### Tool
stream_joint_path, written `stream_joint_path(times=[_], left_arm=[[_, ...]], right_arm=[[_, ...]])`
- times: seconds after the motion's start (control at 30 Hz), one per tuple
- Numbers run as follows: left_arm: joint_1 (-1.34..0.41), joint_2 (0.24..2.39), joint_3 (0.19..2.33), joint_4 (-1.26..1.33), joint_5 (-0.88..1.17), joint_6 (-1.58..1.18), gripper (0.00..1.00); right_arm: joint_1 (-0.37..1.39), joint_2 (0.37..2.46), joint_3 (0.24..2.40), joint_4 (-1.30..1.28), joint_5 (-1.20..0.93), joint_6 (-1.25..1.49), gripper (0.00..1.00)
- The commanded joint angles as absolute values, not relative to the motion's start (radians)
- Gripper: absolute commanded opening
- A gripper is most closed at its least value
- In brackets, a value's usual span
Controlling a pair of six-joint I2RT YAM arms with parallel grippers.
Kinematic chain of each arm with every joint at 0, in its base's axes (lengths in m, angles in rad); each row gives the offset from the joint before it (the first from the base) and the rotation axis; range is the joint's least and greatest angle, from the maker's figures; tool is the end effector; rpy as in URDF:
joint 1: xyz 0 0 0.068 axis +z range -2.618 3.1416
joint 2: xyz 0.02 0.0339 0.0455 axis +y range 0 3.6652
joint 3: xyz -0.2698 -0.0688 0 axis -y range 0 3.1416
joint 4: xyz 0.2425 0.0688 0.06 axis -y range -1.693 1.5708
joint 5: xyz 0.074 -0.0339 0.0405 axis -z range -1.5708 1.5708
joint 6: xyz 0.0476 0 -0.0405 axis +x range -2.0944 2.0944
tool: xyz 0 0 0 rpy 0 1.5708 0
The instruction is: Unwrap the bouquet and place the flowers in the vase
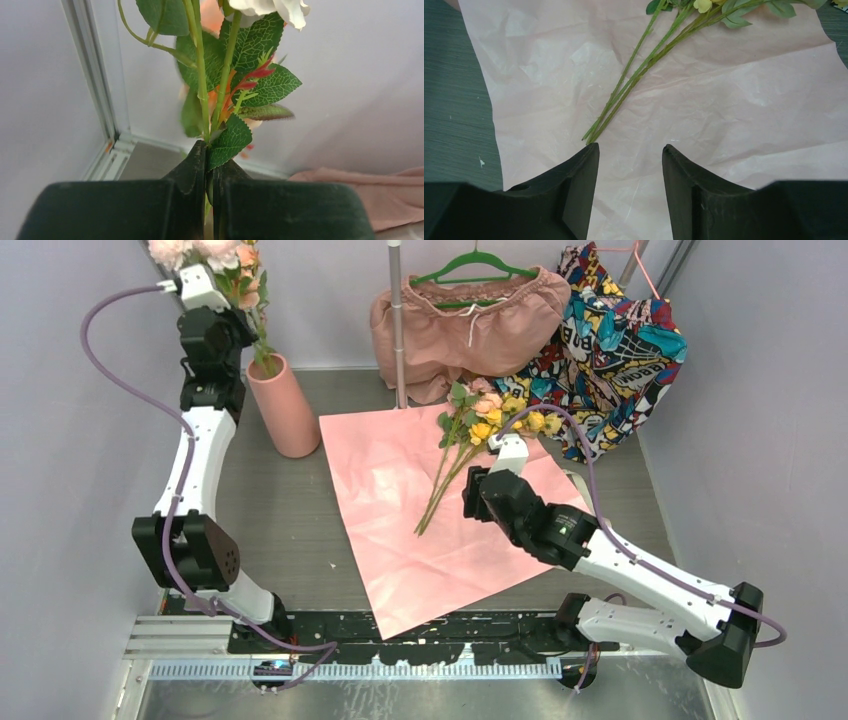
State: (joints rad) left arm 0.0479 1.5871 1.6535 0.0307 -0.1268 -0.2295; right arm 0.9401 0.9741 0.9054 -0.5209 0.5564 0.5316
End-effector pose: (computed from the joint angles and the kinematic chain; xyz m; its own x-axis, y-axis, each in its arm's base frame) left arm 0.3823 0.0244 0.4710 0.1337 -0.2195 -0.9664 -0.1466 0.9600 -0.2384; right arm 0.1439 0.1544 0.3163 -0.4991 0.0465 -0.8653 -0.2018 0.9649 0.1682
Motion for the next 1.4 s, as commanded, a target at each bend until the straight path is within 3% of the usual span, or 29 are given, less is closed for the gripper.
stream_joint_path(times=[0.0,0.1,0.17,0.23,0.3,0.37,0.47,0.7,0.97,1.17,1.37], left_arm=[[0.05,1.525,1.537,0.183,-0.19,-0.245,0.0],[0.05,1.54,1.52,0.181,-0.207,-0.255,0.02],[0.051,1.545,1.518,0.179,-0.214,-0.268,0.19],[0.051,1.533,1.502,0.189,-0.225,-0.289,0.47],[0.05,1.51,1.483,0.204,-0.228,-0.313,0.65],[0.046,1.48,1.469,0.21,-0.223,-0.326,0.78],[0.045,1.426,1.463,0.182,-0.22,-0.34,0.88],[0.044,1.29,1.509,0.057,-0.223,-0.357,0.96],[0.044,1.186,1.524,0.003,-0.086,-0.449,0.96],[0.037,1.134,1.449,-0.023,0.084,-0.551,0.96],[-0.008,1.061,1.214,0.06,0.208,-0.622,0.96]], right_arm=[[0.936,0.955,0.896,-0.46,0.542,0.554,0.55],[0.935,0.957,0.89,-0.454,0.539,0.554,0.55],[0.936,0.957,0.888,-0.453,0.535,0.554,0.55],[0.935,0.958,0.886,-0.448,0.532,0.554,0.54],[0.936,0.959,0.882,-0.444,0.535,0.554,0.54],[0.934,0.966,0.883,-0.441,0.536,0.554,0.55],[0.929,0.979,0.888,-0.435,0.542,0.552,0.54],[0.856,1.067,0.917,-0.395,0.495,0.576,0.53],[0.714,1.351,0.979,-0.304,0.391,0.573,0.53],[0.67,1.599,1.137,-0.268,0.325,0.535,0.53],[0.646,1.781,1.316,-0.296,0.276,0.524,0.53]])
